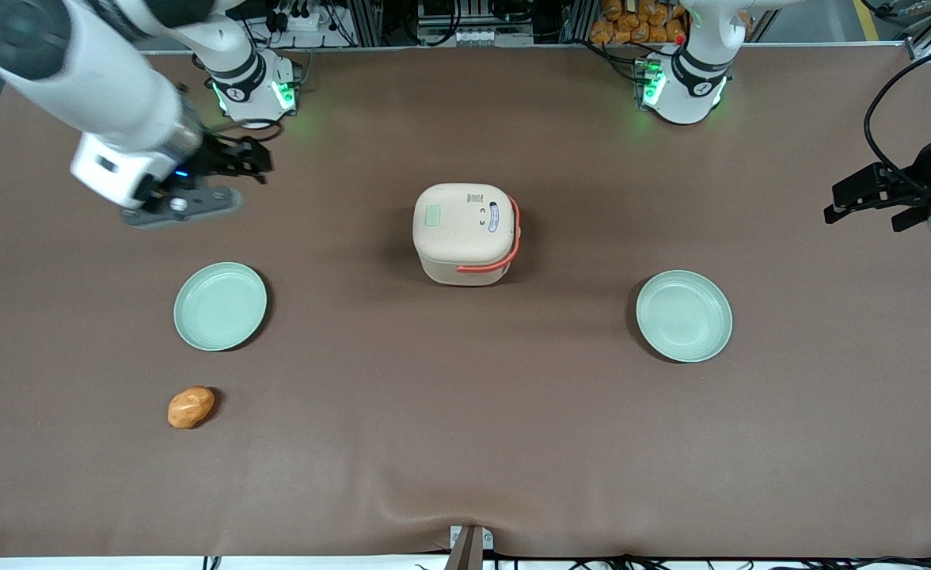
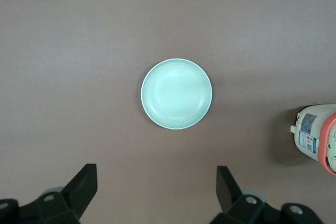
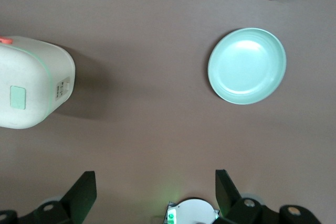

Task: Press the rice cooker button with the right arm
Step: 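Move the right gripper over the table toward the white rice cooker, then lower the right gripper onto the rice cooker's lid button and press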

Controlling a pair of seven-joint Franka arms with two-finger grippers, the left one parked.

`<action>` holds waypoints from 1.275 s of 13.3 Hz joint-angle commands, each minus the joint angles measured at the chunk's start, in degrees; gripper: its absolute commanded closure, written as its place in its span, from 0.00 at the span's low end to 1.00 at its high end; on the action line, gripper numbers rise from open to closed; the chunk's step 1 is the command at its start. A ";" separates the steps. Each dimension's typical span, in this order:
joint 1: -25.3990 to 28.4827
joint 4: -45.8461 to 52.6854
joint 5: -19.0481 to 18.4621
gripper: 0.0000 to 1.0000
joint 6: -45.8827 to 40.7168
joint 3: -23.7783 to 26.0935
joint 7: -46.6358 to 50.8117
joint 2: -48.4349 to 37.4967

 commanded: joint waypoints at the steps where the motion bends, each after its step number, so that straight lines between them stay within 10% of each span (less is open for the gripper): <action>1: 5.32 -3.51 0.95 0.00 3.23 -0.69 5.12 -0.01; 6: 13.86 -5.90 1.39 0.00 11.32 -0.69 13.22 3.58; 8: 15.70 -5.99 2.01 0.21 13.35 -0.69 14.54 5.78; 11: 18.34 -5.90 2.09 0.92 15.28 -0.69 15.86 8.42; 17: 22.75 -5.90 2.18 1.00 20.03 -0.69 22.72 12.90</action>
